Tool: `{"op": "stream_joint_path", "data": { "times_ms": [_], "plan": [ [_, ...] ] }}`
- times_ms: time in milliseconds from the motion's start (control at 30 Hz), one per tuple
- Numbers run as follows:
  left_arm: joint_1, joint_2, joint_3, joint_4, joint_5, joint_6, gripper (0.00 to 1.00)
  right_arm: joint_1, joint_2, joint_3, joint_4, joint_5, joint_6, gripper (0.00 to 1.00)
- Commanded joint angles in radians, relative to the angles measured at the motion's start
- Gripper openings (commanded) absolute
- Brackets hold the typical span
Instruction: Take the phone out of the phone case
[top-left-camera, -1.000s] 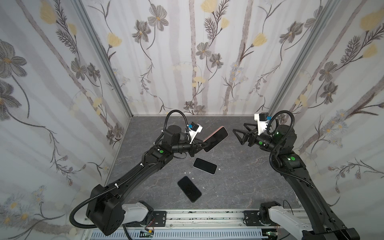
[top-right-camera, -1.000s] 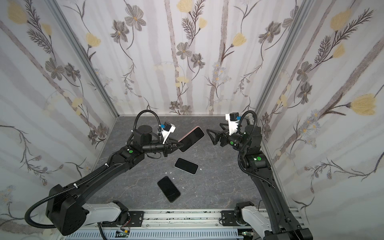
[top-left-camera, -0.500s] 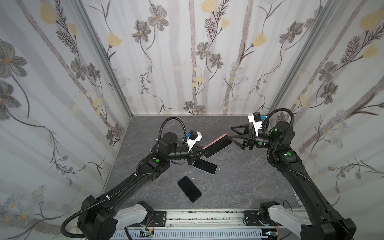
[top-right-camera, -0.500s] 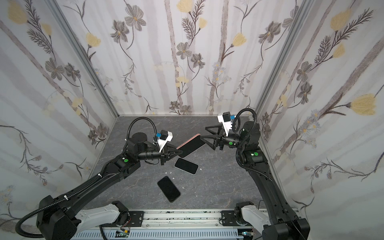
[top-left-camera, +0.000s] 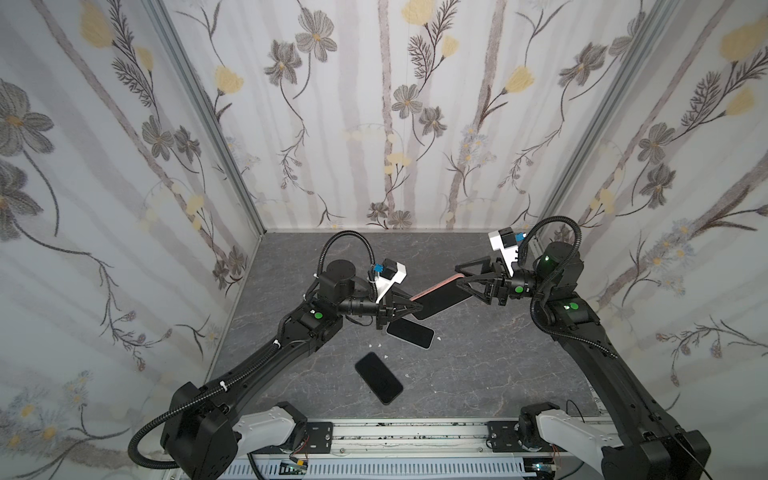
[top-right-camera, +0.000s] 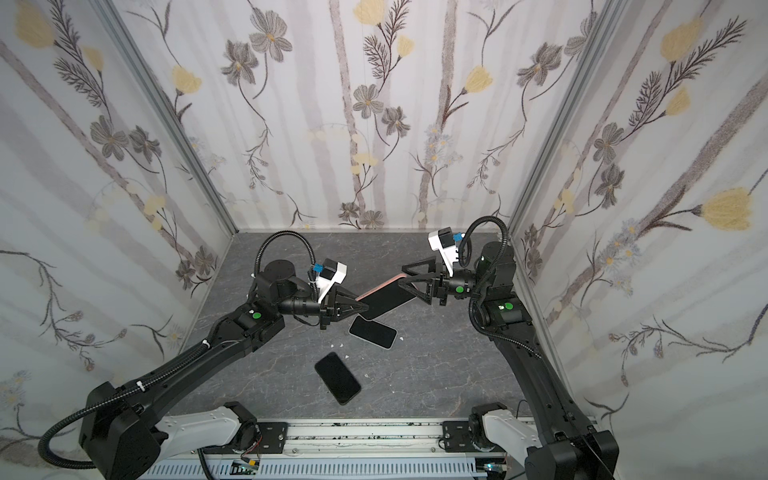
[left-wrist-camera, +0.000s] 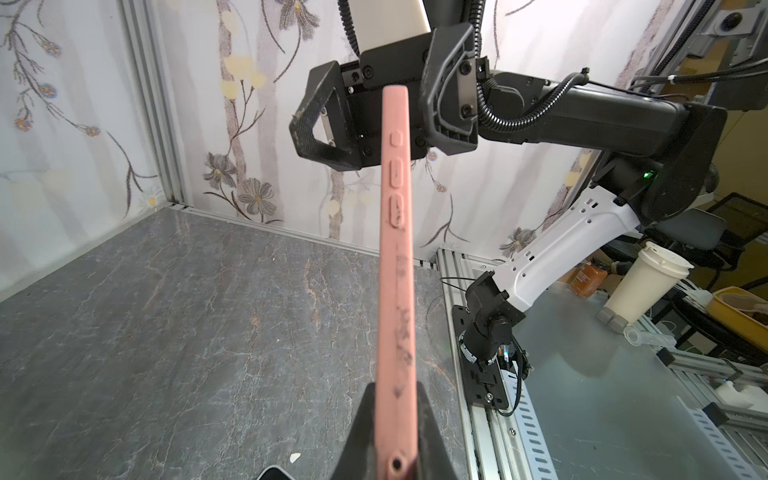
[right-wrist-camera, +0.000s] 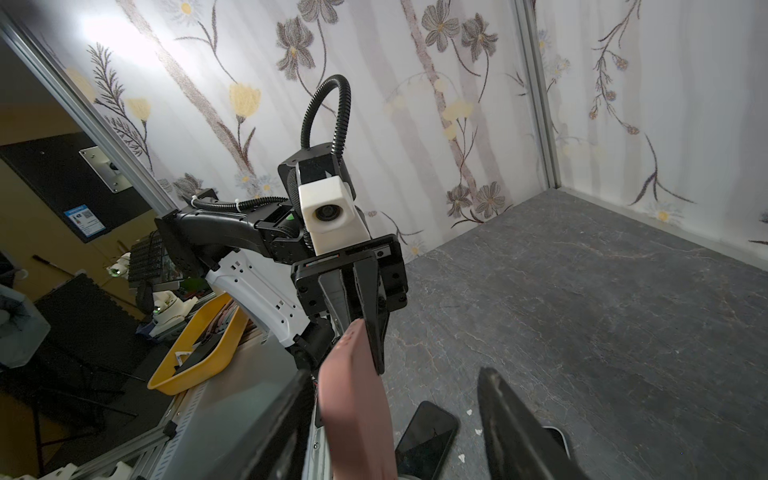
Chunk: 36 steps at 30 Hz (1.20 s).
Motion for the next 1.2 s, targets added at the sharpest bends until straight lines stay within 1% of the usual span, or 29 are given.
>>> {"op": "stream_joint_path", "data": {
  "times_ms": [0, 200, 333, 600, 700, 867, 1000, 1167],
  "plan": [
    [0.000, -0.001, 0.010, 0.071, 0.034, 0.009, 0.00, 0.006, 0.003, -0.012, 0.092, -0.070, 0.078, 0.61],
    [0.000, -0.008, 0.014, 0.073, 0.040, 0.018, 0.00, 0.025, 0.009, -0.018, 0.105, -0.080, 0.125, 0.52],
    [0.000, -0.017, 0.006, 0.073, 0.041, 0.026, 0.00, 0.039, 0.011, -0.023, 0.136, -0.086, 0.153, 0.48],
    [0.001, -0.021, -0.001, 0.072, 0.030, 0.019, 0.00, 0.059, 0.023, -0.020, 0.240, -0.086, 0.270, 0.44],
    [0.001, -0.027, -0.011, 0.072, 0.029, 0.024, 0.00, 0.065, 0.026, -0.019, 0.250, -0.080, 0.280, 0.43],
    [-0.003, -0.034, -0.016, 0.072, 0.019, 0.023, 0.00, 0.077, 0.037, -0.025, 0.246, -0.073, 0.303, 0.35],
    [-0.001, -0.042, -0.019, 0.075, -0.015, 0.019, 0.00, 0.087, 0.044, -0.028, 0.240, -0.070, 0.316, 0.31],
    [-0.002, -0.057, -0.023, 0.079, -0.084, 0.036, 0.00, 0.098, 0.045, -0.040, 0.235, -0.051, 0.327, 0.27]
  ]
}}
